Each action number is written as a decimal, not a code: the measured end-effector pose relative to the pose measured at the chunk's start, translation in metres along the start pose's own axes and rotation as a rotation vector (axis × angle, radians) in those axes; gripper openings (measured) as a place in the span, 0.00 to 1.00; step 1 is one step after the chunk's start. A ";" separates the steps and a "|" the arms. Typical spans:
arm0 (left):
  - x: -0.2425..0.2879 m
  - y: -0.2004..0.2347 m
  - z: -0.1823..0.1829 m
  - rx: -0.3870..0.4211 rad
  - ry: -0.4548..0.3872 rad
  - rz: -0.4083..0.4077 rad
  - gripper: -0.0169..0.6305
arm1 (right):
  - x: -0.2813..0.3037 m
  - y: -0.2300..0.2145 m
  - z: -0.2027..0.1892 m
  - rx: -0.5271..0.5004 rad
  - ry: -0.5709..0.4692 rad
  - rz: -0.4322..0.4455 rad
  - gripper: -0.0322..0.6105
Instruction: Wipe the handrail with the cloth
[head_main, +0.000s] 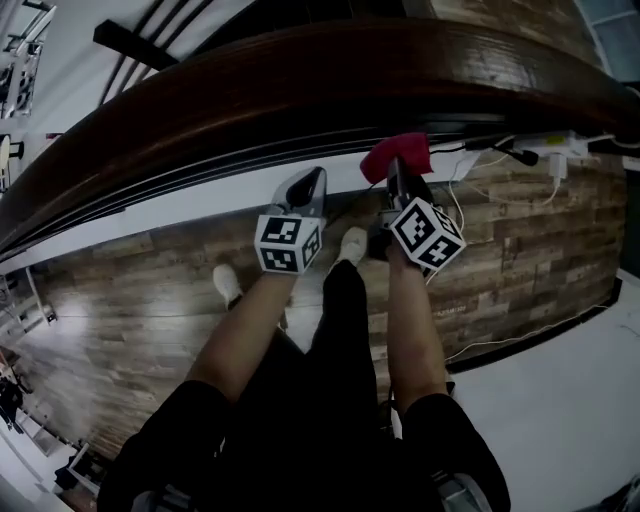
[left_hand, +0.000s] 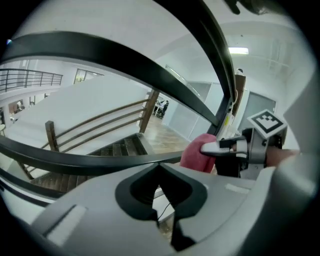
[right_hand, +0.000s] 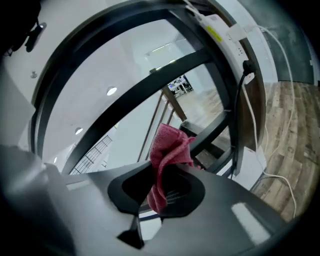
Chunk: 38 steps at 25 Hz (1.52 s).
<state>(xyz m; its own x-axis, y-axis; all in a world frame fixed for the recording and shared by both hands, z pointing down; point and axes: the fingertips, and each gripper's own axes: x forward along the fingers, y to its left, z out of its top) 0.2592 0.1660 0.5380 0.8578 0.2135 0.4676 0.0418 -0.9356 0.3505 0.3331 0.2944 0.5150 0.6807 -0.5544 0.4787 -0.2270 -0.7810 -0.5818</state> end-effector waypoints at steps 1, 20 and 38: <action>-0.016 0.017 -0.001 -0.006 -0.012 0.014 0.02 | -0.001 0.021 -0.017 -0.010 0.011 0.019 0.11; -0.338 0.369 -0.043 -0.080 -0.247 0.543 0.02 | 0.052 0.411 -0.351 -0.325 0.416 0.631 0.11; -0.402 0.632 -0.135 -0.116 -0.547 0.683 0.02 | 0.189 0.609 -0.527 -1.130 -0.143 1.029 0.11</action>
<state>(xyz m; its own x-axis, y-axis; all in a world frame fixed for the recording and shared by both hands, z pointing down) -0.1283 -0.4731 0.6809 0.8025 -0.5745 0.1612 -0.5966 -0.7687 0.2306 -0.0437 -0.4373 0.5977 -0.0539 -0.9944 0.0904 -0.9754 0.0718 0.2082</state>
